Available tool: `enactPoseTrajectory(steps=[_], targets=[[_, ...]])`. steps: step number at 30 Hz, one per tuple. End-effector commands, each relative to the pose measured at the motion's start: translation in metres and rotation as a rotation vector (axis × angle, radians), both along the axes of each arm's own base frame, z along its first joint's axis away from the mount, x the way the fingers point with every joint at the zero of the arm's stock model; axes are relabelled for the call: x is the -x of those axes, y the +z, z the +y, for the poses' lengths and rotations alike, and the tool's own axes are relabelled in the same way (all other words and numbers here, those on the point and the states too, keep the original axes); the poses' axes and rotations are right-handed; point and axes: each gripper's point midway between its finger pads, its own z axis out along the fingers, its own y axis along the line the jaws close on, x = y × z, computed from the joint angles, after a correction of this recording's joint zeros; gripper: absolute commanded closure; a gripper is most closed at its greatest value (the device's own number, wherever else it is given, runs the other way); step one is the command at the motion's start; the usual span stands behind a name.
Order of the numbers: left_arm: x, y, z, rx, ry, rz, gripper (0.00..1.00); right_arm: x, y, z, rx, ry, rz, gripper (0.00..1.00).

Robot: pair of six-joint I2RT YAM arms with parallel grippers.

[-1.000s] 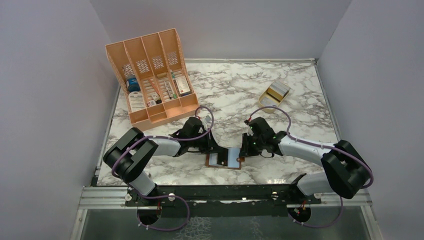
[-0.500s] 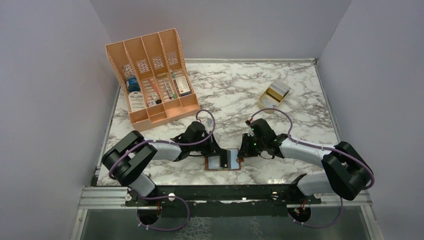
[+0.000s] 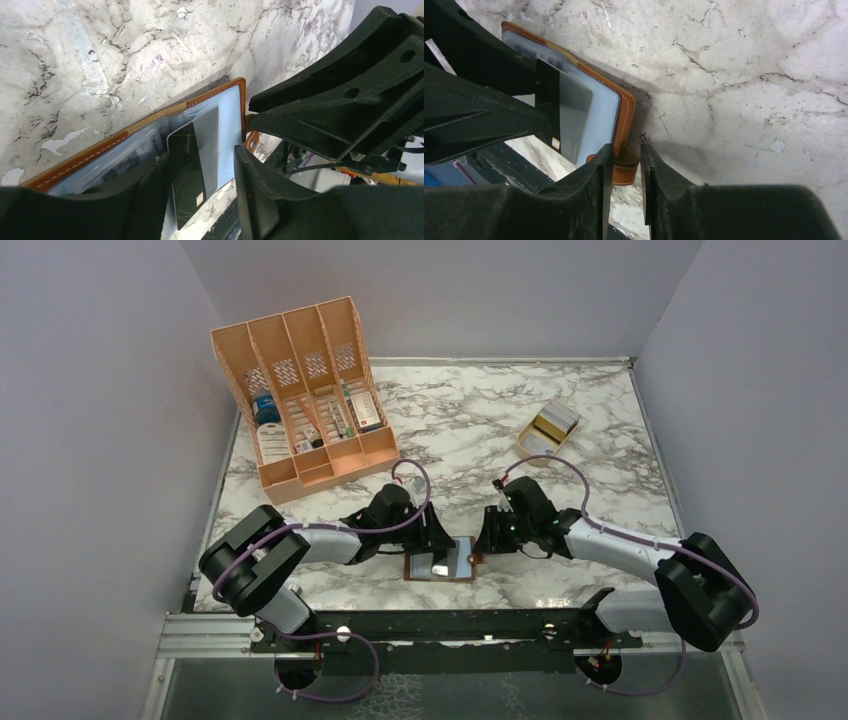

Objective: Put the credit cards into the card holder
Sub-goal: Insert the credit card into the card holder.

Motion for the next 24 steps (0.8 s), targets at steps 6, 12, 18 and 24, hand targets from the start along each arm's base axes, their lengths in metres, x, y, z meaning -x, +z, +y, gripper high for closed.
enactPoseTrajectory(steps=[6, 12, 18, 24], targets=[[-0.012, 0.011, 0.009, -0.095, 0.044, -0.038, 0.43, 0.011, 0.019, 0.006, -0.055, 0.061, 0.000, 0.70], [-0.020, 0.019, 0.019, -0.163, 0.064, -0.086, 0.36, 0.016, 0.014, 0.014, -0.103, 0.083, 0.017, 0.73], [-0.015, 0.015, 0.025, -0.202, 0.060, -0.068, 0.33, 0.017, 0.005, 0.018, -0.115, 0.093, 0.041, 0.77], [-0.003, 0.008, 0.025, -0.184, 0.037, -0.032, 0.31, 0.021, 0.000, 0.017, -0.118, 0.095, 0.054, 0.78]])
